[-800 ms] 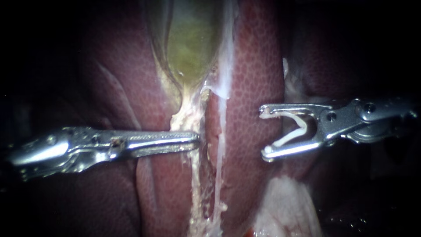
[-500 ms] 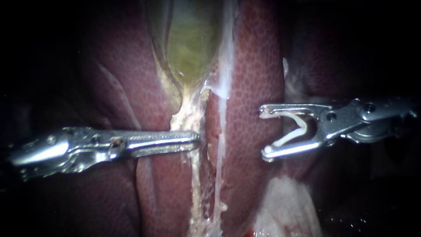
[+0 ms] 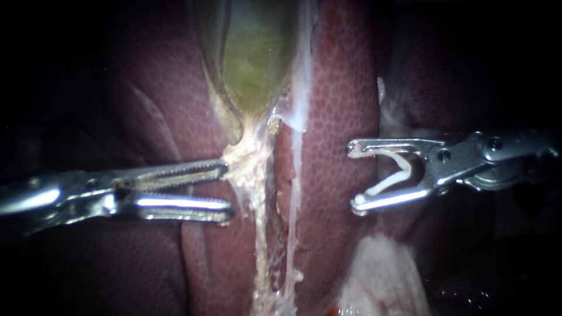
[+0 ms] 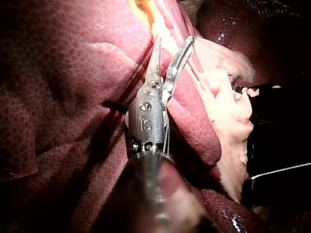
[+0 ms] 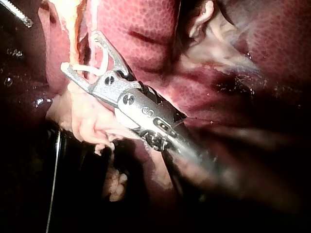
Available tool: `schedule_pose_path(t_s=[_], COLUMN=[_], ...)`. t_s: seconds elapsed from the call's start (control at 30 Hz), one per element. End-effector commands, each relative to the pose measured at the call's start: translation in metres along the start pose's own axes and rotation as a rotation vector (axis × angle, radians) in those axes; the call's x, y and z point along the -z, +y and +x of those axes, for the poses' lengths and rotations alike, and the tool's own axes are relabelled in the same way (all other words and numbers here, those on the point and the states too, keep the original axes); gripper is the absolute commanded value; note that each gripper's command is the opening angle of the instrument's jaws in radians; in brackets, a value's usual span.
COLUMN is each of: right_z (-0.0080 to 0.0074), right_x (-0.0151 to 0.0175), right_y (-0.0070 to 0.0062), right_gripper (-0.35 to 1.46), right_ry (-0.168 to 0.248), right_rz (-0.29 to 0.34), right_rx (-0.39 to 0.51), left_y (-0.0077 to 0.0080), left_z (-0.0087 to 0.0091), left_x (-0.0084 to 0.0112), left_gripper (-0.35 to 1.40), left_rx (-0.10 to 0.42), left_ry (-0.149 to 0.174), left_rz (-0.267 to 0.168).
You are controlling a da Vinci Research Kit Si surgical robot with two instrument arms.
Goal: Grabbing gallbladder
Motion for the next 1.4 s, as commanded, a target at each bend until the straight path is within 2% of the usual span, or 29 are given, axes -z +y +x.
schedule_pose_path(t_s=[0.03, 0.23, 0.47, 0.73, 0.97, 1.03, 1.13, 1.17, 1.3, 1.4], right_z=[0.0, 0.0, 0.0, 0.0001, 0.0001, 0.0001, 0.0001, 0.0001, 0.0001, 0.0001], right_x=[0.0, 0.0, -0.0001, -0.0002, -0.0002, -0.0002, -0.0002, -0.0002, -0.0002, -0.0002], right_y=[0.0, 0.0, 0.0, 0.0, 0.0, 0.0, 0.0, 0.0, 0.0, 0.0], right_gripper=[0.6, 0.6, 0.6, 0.6, 0.6, 0.6, 0.6, 0.6, 0.6, 0.6], right_ry=[0.0, 0.0, 0.0, 0.0, 0.0, 0.0, 0.0, 0.0, 0.0, 0.0], right_rz=[0.0, 0.0, -0.001, -0.001, -0.001, -0.001, -0.001, -0.001, -0.001, -0.001], right_rx=[0.0, 0.0, 0.0, 0.0, 0.0, 0.0, 0.0, 0.0, 0.0, 0.0], left_y=[0.0, 0.0003, 0.0005, 0.0013, 0.0021, 0.0021, 0.0021, 0.0021, 0.0021, 0.0021], left_z=[-0.0003, -0.0013, -0.0012, -0.0005, 0.0009, 0.0012, 0.0014, 0.0014, 0.0015, 0.0015], left_x=[0.0002, 0.0002, -0.0016, -0.0039, -0.0048, -0.005, -0.005, -0.005, -0.0046, -0.0045], left_gripper=[0.41, 0.39, 0.37, 0.37, 0.32, 0.17, -0.2, -0.35, -0.35, -0.35], left_rx=[0.002, 0.017, 0.017, 0.016, 0.01, 0.008, 0.007, 0.006, 0.003, 0.002], left_ry=[-0.004, -0.022, -0.023, -0.025, -0.03, -0.03, -0.019, -0.004, 0.035, 0.047], left_rz=[-0.003, -0.013, -0.021, -0.031, -0.038, -0.039, -0.041, -0.042, -0.041, -0.041])
